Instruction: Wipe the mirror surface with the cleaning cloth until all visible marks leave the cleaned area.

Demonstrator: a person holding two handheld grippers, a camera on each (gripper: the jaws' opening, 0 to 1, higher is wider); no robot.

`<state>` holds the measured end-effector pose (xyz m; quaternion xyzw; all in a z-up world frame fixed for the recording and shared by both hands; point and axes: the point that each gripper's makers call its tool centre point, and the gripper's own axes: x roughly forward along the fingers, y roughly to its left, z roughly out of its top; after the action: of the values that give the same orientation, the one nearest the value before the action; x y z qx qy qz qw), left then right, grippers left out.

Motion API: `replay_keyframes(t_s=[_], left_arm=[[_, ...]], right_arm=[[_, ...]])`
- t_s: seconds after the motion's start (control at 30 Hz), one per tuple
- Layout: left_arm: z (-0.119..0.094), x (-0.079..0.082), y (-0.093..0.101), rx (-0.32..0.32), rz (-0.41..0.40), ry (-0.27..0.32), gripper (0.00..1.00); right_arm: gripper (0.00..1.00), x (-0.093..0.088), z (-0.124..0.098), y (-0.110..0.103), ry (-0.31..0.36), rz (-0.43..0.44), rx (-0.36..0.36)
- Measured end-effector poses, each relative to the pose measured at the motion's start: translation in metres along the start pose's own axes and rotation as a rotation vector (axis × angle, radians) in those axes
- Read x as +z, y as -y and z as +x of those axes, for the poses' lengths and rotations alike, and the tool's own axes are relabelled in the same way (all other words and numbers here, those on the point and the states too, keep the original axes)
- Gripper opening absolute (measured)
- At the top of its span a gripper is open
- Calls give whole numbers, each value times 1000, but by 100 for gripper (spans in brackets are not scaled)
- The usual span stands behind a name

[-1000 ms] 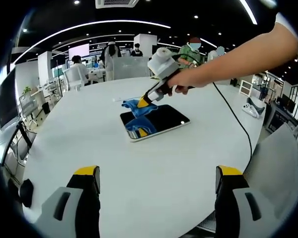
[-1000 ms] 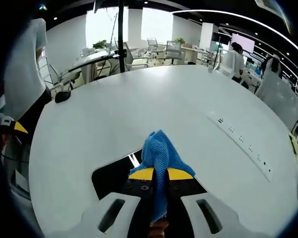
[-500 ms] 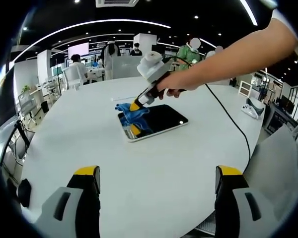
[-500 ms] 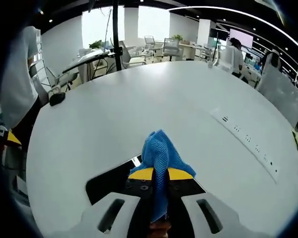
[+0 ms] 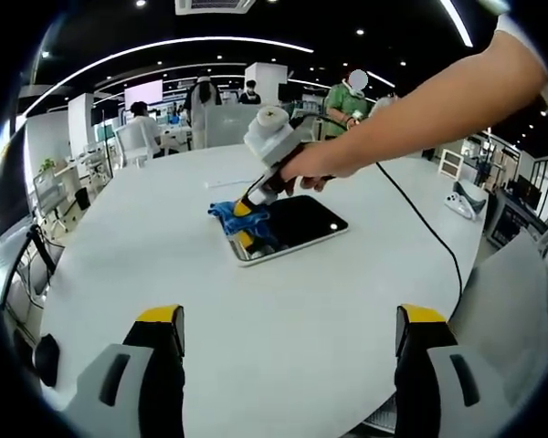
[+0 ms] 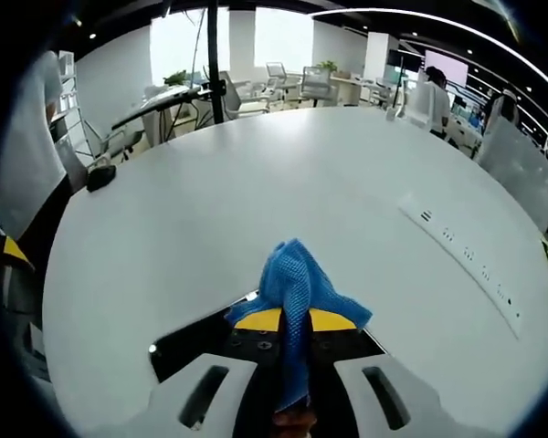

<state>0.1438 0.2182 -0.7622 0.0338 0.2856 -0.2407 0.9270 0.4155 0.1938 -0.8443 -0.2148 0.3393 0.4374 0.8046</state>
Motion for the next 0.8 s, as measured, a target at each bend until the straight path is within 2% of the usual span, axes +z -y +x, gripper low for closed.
replay_keyframes(t_s=[0.3, 0.4, 0.6, 0.8], left_arm=[[-2, -3, 1, 1, -7, -5, 97], [-2, -4, 1, 1, -11, -7, 97], [-4, -4, 0, 1, -13, -4, 97], [-5, -2, -1, 5, -15, 4, 97]], right_arm=[[7, -1, 5, 3, 12, 47, -11], [11, 0, 4, 0, 19, 79, -4], [19, 4, 0, -3, 29, 72, -2], [16, 14, -6, 3, 63, 71, -13]])
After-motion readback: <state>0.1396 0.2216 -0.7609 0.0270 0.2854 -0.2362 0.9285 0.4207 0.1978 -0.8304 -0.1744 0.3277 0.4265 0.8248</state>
